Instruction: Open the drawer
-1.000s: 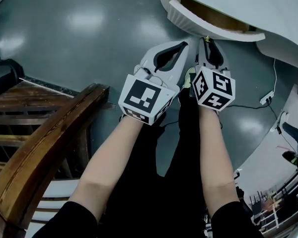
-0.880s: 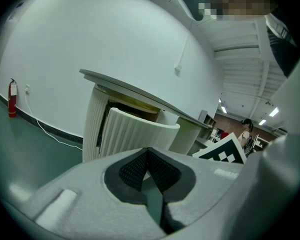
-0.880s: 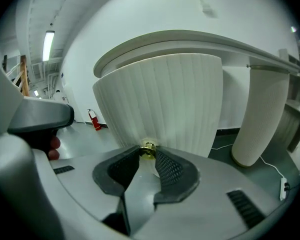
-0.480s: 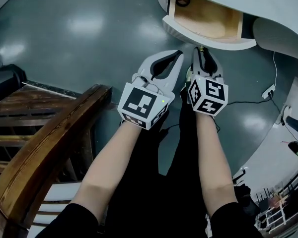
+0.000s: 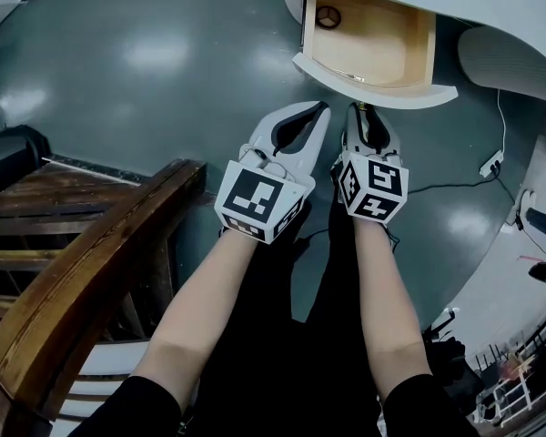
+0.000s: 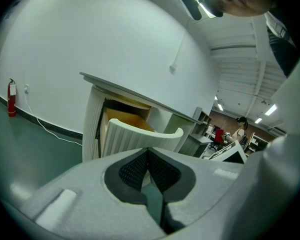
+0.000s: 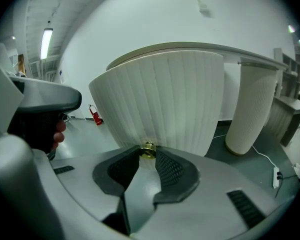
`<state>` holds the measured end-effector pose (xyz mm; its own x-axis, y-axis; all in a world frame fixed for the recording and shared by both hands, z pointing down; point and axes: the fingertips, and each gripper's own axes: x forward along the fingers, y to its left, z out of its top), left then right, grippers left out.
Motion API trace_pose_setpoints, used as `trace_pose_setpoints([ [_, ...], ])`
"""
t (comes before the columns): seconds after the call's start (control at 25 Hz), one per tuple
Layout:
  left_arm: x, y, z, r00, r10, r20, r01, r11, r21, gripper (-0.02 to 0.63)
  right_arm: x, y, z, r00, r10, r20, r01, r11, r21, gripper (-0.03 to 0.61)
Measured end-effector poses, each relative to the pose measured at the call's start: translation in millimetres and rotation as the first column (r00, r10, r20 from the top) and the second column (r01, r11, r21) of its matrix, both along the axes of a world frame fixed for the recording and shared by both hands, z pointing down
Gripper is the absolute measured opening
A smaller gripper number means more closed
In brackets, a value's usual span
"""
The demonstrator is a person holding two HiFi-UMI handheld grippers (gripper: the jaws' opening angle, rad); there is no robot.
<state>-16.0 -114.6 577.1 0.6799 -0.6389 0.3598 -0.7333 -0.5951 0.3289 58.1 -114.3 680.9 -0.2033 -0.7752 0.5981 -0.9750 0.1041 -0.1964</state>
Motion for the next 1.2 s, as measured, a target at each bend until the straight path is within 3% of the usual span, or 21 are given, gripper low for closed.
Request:
trace_pose_setpoints([
  [0.8,1.5,19.9,-24.3,0.999,0.049,0.009,-0.049,0.999,-0.011,0.009,-1.0,24.7,-2.6,1.0,0.012,0.008,-0.011,0.998,-0.064,0.114],
  [1.0,6.3,-0.7,-30.1,0.998,0.066,0.022,-0.065,0.997,-0.049,0.009,1.0,9.4,-13.8,1.0,-0.008,0.005,0.008,0.996,-0.089,0.114],
  [1.2,15.2,6.6,-59.7,0.994,0.11,0.028,-0.109,0.993,-0.045,0.009,-3.9,20.7,-57.6,0.999,-0.044,-0.009,0.043,0.997,-0.068,0.052],
])
